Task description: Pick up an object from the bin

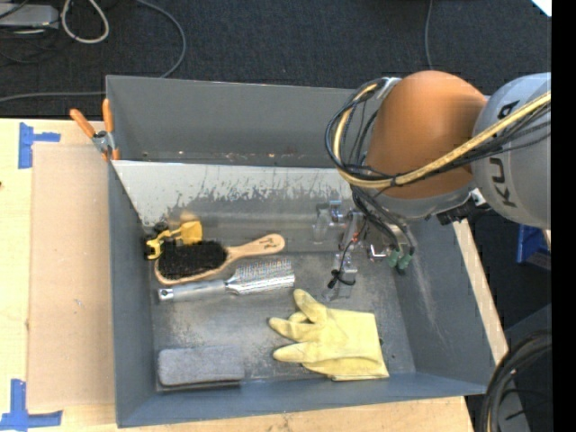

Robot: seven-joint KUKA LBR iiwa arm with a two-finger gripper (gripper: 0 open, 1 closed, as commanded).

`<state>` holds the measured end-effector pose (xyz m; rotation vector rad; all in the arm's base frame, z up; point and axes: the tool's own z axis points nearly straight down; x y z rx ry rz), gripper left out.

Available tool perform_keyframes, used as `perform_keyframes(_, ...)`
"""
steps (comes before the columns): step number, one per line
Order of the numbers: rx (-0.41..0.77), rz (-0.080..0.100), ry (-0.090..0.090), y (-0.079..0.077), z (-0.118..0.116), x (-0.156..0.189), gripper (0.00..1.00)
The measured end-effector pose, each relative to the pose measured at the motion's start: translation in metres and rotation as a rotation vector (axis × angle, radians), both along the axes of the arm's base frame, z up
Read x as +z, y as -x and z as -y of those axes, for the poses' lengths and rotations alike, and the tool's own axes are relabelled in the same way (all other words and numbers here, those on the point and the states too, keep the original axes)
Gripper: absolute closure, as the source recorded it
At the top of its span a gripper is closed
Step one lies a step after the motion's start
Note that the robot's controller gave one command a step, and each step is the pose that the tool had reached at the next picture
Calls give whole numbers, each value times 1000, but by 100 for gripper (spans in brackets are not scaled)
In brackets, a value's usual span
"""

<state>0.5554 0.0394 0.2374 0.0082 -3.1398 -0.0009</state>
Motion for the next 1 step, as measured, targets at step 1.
perform_keyframes(1,160,-1,0,57,21,-134,0)
